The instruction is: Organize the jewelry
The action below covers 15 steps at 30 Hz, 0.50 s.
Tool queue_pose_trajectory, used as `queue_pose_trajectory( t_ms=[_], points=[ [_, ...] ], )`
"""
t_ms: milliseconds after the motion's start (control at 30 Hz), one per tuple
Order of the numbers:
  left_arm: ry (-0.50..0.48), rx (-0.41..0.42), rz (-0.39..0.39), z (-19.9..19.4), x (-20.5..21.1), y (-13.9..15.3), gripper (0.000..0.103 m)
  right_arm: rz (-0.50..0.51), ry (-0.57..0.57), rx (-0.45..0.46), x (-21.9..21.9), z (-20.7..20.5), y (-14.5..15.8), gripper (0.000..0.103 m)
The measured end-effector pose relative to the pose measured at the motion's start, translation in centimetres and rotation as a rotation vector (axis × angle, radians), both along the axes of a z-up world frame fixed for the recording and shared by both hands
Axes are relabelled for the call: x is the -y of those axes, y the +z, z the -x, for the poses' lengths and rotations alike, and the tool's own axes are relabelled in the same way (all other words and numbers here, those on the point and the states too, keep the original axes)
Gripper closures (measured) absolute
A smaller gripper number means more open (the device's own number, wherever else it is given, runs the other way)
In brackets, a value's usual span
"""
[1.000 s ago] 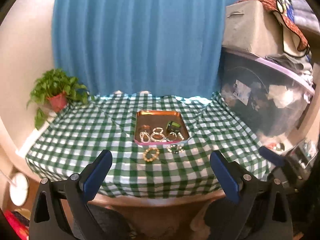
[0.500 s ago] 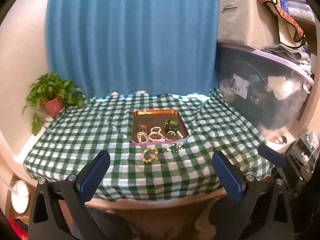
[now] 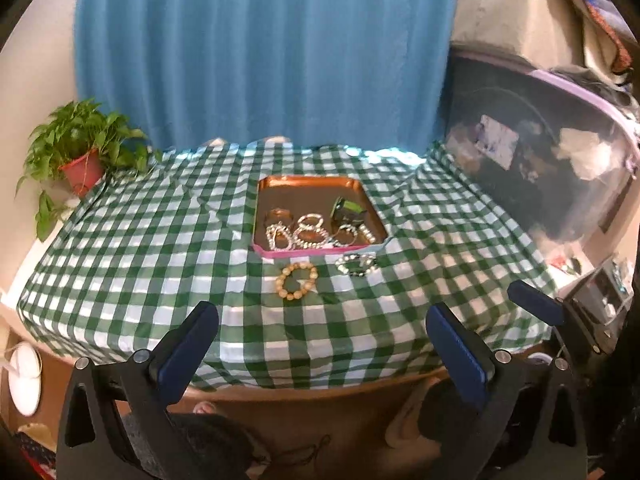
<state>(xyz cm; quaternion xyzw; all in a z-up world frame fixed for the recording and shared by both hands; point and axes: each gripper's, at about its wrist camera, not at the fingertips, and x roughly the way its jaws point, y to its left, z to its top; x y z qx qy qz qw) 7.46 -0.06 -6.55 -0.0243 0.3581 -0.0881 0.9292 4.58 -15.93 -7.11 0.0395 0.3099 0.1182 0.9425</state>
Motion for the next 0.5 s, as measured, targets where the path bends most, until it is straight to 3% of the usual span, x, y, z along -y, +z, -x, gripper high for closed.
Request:
queue_pose_trajectory(
  t_ms=[300,500],
  points=[
    [0.013,-0.086,-0.018,-4.5,0.4,-4.7,0.0,-0.013,0.01,-0.07,0.4,-4.1,-4.4,0.006],
    [0.037,-0.051,-0.075,-7.2,-0.3,-6.9,0.0,-0.059,0.028,-0.126,1.6,-7.3,-7.6,0.006]
  ],
)
